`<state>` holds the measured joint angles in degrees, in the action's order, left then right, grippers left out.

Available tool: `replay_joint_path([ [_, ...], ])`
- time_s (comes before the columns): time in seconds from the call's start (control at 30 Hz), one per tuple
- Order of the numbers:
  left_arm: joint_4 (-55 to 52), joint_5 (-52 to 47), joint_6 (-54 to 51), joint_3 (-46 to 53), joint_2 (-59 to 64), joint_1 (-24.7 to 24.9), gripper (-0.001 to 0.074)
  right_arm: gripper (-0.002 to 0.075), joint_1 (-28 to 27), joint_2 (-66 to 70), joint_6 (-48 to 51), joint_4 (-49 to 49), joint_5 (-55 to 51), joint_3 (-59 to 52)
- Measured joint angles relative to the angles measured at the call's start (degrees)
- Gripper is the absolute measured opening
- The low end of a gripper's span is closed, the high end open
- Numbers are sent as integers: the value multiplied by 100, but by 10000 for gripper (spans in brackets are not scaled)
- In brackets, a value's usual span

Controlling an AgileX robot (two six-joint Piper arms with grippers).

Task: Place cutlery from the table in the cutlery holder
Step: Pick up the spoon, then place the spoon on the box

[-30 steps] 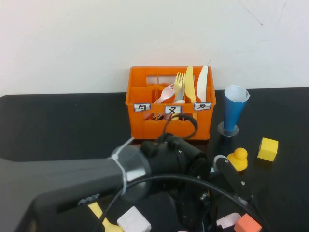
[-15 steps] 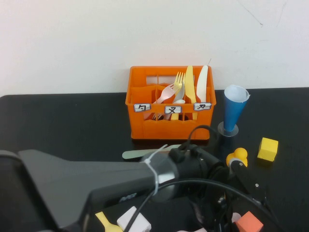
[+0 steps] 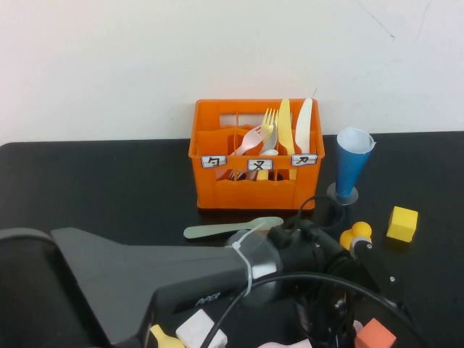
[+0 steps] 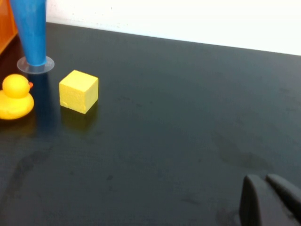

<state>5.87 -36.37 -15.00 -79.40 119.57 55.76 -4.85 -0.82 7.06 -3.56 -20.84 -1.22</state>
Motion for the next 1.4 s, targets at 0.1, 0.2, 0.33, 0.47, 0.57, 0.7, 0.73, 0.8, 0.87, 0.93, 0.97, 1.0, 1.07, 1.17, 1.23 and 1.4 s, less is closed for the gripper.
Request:
replay_joint_path([
  [0.1,-14,11,55,0,0,0,144,-4,0,0,0,0,0,0],
  [0.2,-14,106,54,54,-129,0,144,-4,0,0,0,0,0,0],
  [0.33,126,636,80,398,-728,-55,144,-4,0,0,0,0,0,0],
  [0.47,373,1645,100,1130,-1592,-321,144,-4,0,0,0,0,0,0],
  [0.57,482,2857,137,1963,-2159,-573,144,-4,0,0,0,0,0,0],
  [0.7,617,4847,231,2790,-2823,-946,144,-4,0,0,0,0,0,0],
  [0.73,628,5364,305,2923,-2949,-1046,144,-4,0,0,0,0,0,0],
  [0.8,648,6214,436,3049,-3090,-1232,144,-4,0,0,0,0,0,0],
  [0.87,677,7033,618,3090,-3111,-1446,144,-4,0,0,0,0,0,0],
  [0.93,690,7729,698,3108,-3079,-1642,144,-4,0,0,0,0,0,0],
  [0.97,690,8033,754,3108,-3045,-1751,144,-4,0,0,0,0,0,0],
  [1.0,690,8248,835,3108,-3010,-1865,144,-4,0,0,0,0,0,0],
  [1.07,632,8560,1116,3020,-2851,-2105,144,-4,0,0,0,0,0,0],
  [1.17,312,8688,1723,2760,-2518,-2421,144,-4,0,0,0,0,0,0],
  [1.23,82,8688,2048,2497,-2217,-2579,144,-4,0,0,0,0,0,0],
  [1.4,-291,8688,2345,1842,-1491,-2815,143,-4,0,0,0,0,0,0],
])
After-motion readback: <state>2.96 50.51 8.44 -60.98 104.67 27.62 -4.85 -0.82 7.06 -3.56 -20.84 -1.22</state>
